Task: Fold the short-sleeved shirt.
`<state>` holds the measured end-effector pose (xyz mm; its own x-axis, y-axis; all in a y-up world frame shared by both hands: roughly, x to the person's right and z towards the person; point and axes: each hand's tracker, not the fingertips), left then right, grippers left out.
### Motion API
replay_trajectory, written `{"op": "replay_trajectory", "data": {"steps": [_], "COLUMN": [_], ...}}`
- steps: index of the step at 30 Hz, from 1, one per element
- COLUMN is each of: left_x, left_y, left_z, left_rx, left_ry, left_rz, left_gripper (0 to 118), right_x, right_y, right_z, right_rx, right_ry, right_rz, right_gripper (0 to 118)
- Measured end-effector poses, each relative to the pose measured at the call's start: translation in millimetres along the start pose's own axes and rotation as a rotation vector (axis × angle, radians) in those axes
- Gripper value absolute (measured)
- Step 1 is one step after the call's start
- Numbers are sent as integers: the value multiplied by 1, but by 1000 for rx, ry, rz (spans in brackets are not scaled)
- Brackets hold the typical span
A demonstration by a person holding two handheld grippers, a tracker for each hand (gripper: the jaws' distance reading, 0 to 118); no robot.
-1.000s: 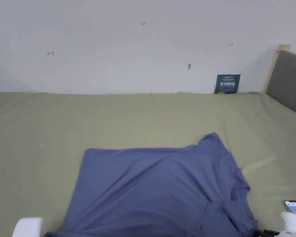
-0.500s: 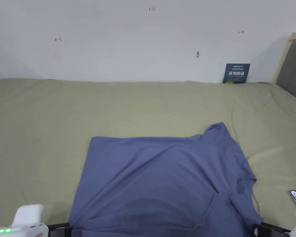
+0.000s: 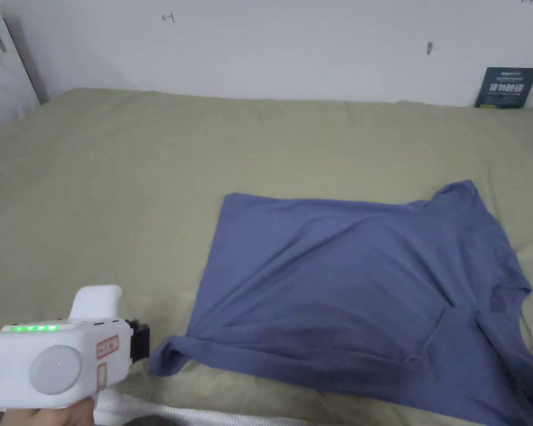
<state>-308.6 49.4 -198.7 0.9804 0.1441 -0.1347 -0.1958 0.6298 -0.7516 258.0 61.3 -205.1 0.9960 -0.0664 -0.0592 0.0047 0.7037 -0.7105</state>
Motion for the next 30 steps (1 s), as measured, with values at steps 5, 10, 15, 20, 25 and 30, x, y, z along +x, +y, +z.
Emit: {"op": "replay_trajectory", "data": {"steps": [5,10,15,20,25,30], "left_x": [-4,-3,4,7,14,20], "left_y": [-12,-12,-9,-9,-12,-8], "left_z": [-18,-40,-74,-71,-61,-63], "left_rx": [-75,-134,-150,-139,-160,-165], "left_ry": [-56,-21,-2,-28,-51,-35], "left_rz": [4,-17,16,-12,-6,-19], "left_gripper": [30,114,88,12,11,10], "right_x": [7,4,25,40,51,52], "right_y": [-8,-9,-18,-24,-22,-37], "right_z": [-11,-11,-19,-39,-52,-78], "right_rx": [-38,-59,-90,-137,-146,-214], "right_ry": [0,13,-8,-56,-31,0], "right_rz": [-24,-50,-127,-137,-101,-79], "right_gripper": [0,0,0,0,76,116]}}
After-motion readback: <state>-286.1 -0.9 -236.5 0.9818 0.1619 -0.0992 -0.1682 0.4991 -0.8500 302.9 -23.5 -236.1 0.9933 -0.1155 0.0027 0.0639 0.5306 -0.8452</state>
